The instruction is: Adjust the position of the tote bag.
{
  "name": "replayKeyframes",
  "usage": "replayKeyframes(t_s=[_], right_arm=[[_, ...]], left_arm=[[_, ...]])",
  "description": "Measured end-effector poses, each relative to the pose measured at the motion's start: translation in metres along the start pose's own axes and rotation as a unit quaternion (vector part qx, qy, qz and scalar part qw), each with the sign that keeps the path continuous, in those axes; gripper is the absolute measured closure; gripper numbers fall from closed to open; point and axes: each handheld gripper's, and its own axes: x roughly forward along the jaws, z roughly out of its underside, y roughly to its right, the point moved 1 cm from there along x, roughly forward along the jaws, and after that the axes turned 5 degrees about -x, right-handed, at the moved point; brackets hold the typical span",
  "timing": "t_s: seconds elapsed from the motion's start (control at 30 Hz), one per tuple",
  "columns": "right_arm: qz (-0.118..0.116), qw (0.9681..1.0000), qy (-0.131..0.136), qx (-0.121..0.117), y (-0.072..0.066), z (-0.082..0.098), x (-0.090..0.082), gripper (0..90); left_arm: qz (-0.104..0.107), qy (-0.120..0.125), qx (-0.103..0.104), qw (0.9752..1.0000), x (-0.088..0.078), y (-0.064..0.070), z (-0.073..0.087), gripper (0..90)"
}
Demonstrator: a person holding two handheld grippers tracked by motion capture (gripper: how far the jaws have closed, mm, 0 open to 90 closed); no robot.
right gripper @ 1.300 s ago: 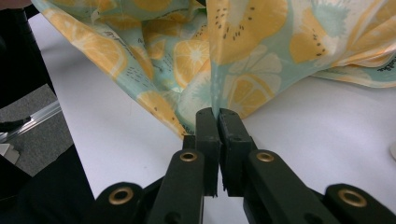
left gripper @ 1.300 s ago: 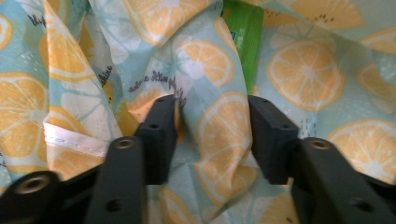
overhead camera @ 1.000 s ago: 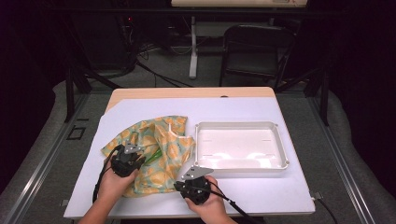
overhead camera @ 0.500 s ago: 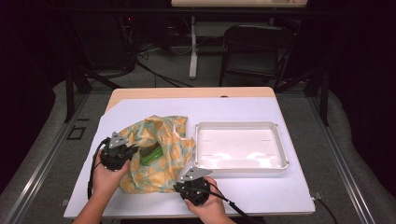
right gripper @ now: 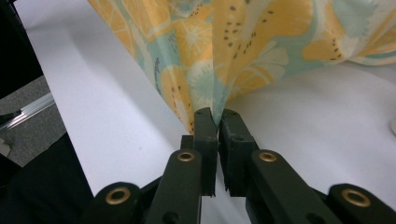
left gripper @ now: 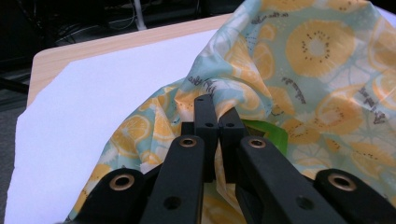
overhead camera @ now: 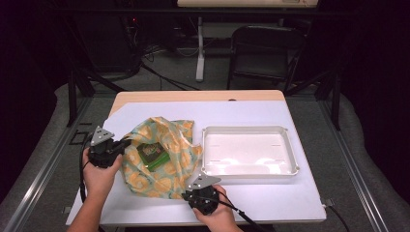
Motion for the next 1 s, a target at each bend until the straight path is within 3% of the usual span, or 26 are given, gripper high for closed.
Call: replayKeyframes(t_s=[0.17,0.33,0.5,0.6,0.67,0.8,1.0], right_arm=[[-0.005,0.9999,0.012,0.007,0.0,0.0,-0.007,77.2],[-0.005,0.9992,0.038,0.005,0.002,-0.01,-0.034,71.3],[0.012,0.9976,0.068,-0.002,0.012,-0.031,-0.061,65.7],[0.024,0.9971,0.072,-0.007,0.022,-0.051,-0.067,61.5],[0.026,0.9967,0.077,-0.004,0.028,-0.064,-0.066,59.0],[0.04,0.9958,0.08,-0.021,0.04,-0.095,-0.057,54.8],[0.063,0.9951,0.066,-0.038,0.055,-0.136,-0.033,50.6]], left_arm=[[0.003,-0.002,-0.004,1.0,-0.002,-0.002,0.002,90.0],[0.003,0.0,-0.002,1.0,-0.002,-0.003,0.001,90.0],[0.003,0.002,-0.004,1.0,-0.003,-0.004,0.0,90.0],[0.004,0.005,-0.006,1.0,-0.003,-0.005,-0.002,90.0],[0.004,0.003,-0.003,1.0,-0.003,-0.005,-0.003,90.0],[0.005,0.005,-0.006,1.0,-0.002,-0.007,-0.004,90.0],[0.005,0.009,-0.011,0.9999,-0.003,-0.01,-0.005,90.0]])
